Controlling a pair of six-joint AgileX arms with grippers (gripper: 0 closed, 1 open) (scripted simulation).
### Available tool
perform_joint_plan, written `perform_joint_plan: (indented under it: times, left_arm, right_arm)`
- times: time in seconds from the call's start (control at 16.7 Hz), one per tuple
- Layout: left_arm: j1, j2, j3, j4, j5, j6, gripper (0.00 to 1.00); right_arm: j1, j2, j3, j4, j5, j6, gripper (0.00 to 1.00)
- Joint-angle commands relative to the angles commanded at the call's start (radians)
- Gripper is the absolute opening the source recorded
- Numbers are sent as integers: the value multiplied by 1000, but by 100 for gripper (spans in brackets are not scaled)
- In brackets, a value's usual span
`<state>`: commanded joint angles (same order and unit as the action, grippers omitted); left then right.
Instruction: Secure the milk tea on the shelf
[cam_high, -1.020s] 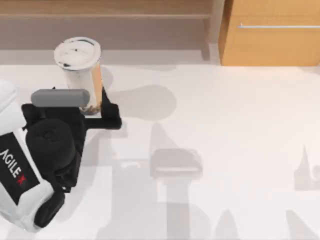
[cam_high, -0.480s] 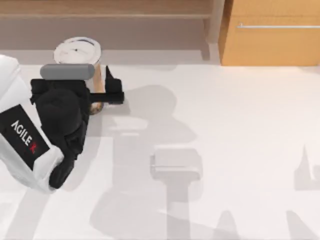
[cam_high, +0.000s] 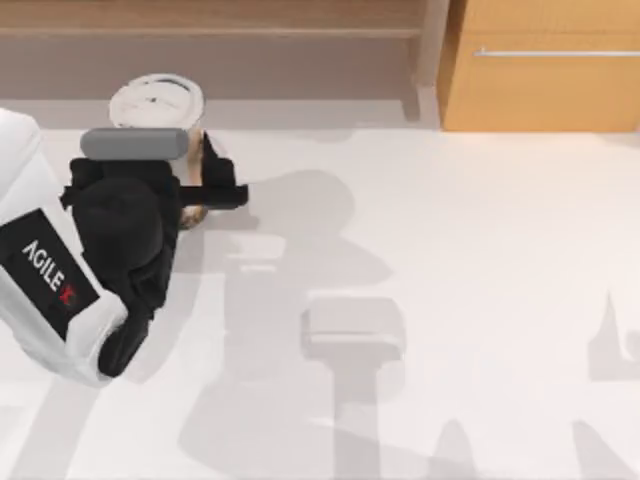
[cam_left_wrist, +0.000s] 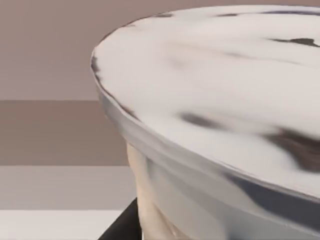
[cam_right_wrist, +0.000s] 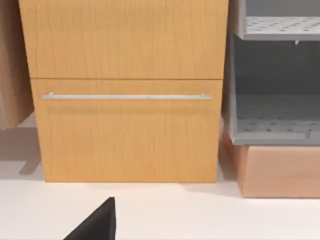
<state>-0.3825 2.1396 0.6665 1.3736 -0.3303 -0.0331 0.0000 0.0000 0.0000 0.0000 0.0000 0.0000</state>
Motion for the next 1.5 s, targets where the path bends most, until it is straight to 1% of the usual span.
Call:
perform_joint_plan:
  times: [0.42,0.48,0.96,1.26,1.5]
  left_arm:
    - [0,0,0,0,0,0,2]
    - [0,0,0,0,0,0,0]
    - [-2,-1,-1,0,0,1,0]
    - [-2,-45,-3,-41,-1,2,0]
    - [-2,-43,-2,-41,-1,3,0]
  right_arm:
    - [0,0,0,0,0,0,100]
    - [0,0,0,0,0,0,100]
    - [0,0,0,0,0,0,100]
    - [0,0,0,0,0,0,100]
    - [0,0,0,0,0,0,100]
